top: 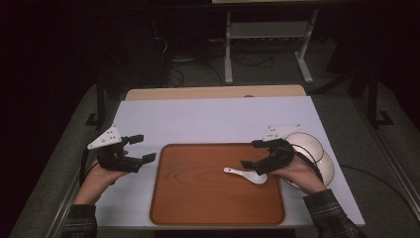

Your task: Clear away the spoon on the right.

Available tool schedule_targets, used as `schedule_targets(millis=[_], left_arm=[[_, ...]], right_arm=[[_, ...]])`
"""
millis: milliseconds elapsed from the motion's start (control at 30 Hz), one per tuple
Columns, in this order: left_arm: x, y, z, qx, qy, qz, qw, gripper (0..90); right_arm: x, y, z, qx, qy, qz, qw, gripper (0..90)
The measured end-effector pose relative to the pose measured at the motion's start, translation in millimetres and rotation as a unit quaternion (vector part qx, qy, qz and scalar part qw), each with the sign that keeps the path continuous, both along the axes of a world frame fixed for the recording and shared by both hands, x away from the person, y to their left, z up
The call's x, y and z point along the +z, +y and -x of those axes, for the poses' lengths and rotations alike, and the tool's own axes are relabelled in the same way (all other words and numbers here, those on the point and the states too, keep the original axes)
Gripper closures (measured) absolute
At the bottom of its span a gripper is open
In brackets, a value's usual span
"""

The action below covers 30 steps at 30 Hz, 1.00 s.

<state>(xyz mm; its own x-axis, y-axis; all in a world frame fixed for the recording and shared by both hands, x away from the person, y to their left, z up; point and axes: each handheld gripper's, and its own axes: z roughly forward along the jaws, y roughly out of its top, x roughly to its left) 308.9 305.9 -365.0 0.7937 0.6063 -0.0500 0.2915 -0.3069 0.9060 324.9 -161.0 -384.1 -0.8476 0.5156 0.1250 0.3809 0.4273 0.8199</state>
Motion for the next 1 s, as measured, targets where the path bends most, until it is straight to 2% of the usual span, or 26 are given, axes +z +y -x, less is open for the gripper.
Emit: schedule_targets(millis=[167, 433, 700, 867, 1000], left_arm=[[1.9, -1.6, 1.2, -0.004, -0.003, 0.002, 1.0000, 14.0], [3.8, -3.4, 2.0, -0.008, -0.005, 0.005, 0.9999, 14.0], [7.3, -4.9, 3.5, -0.015, -0.010, 0.009, 0.9998, 14.0], [13.0, -4.2, 5.9, -0.019, -0.019, 0.017, 0.9995, 14.0], [16.1, -4.7, 7.8, -0.020, -0.024, 0.020, 0.9993, 14.0]], right_arm=[[12.9, -25.4, 2.5, -0.019, -0.004, -0.059, 0.9981, 13.7], [27.9, -62.8, 13.9, -0.038, -0.028, -0.099, 0.9940, 13.4], [39.7, -85.1, 24.3, -0.045, -0.055, -0.129, 0.9891, 12.8], [43.2, -91.3, 27.5, -0.047, -0.070, -0.137, 0.9870, 12.6], [42.9, -93.0, 28.3, -0.048, -0.074, -0.135, 0.9869, 12.6]])
